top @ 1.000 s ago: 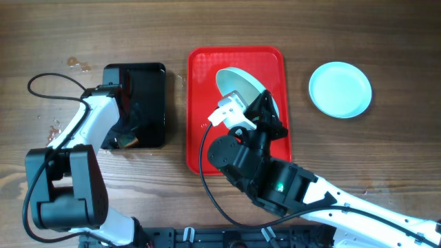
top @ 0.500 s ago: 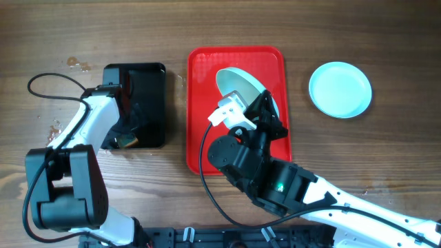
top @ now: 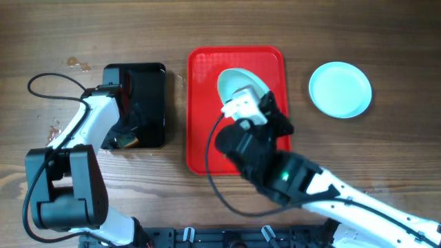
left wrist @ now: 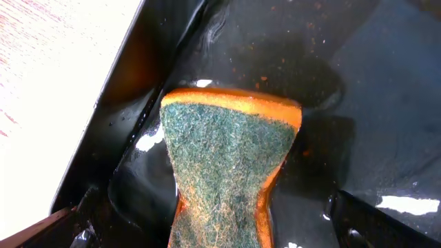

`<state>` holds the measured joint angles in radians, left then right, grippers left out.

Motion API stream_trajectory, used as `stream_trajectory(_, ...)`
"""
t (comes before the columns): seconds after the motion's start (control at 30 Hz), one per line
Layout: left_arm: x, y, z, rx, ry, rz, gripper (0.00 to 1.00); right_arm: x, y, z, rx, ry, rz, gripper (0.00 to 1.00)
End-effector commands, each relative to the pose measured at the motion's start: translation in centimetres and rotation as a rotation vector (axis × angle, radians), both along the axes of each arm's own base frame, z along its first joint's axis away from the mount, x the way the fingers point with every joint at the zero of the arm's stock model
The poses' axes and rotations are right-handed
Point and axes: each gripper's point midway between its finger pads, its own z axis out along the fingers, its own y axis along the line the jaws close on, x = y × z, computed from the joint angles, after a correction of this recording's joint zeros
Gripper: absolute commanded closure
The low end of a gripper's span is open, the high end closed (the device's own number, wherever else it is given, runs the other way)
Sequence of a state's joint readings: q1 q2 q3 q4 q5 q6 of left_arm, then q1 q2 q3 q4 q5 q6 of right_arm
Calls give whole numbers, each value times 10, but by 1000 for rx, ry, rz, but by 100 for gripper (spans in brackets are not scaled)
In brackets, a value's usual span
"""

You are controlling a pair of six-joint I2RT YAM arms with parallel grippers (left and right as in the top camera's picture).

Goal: Clean dirty plates on tray and stack at the side

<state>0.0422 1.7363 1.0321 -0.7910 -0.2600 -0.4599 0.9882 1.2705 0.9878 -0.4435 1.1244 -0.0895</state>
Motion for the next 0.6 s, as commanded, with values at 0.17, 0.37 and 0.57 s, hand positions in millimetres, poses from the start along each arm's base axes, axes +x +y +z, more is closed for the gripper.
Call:
stream_trajectory(0.17,0,0,0,-8,-2,-6,0,36,-21,-66,783,426,-29,96)
stream_trajectory(0.37,0,0,0,-8,-2,-6,0,66,-126,-65,1162,425,-229,96)
stream_trajectory(0.57,0,0,0,-8,-2,-6,0,72,-255,-101,1308,314,-553,96)
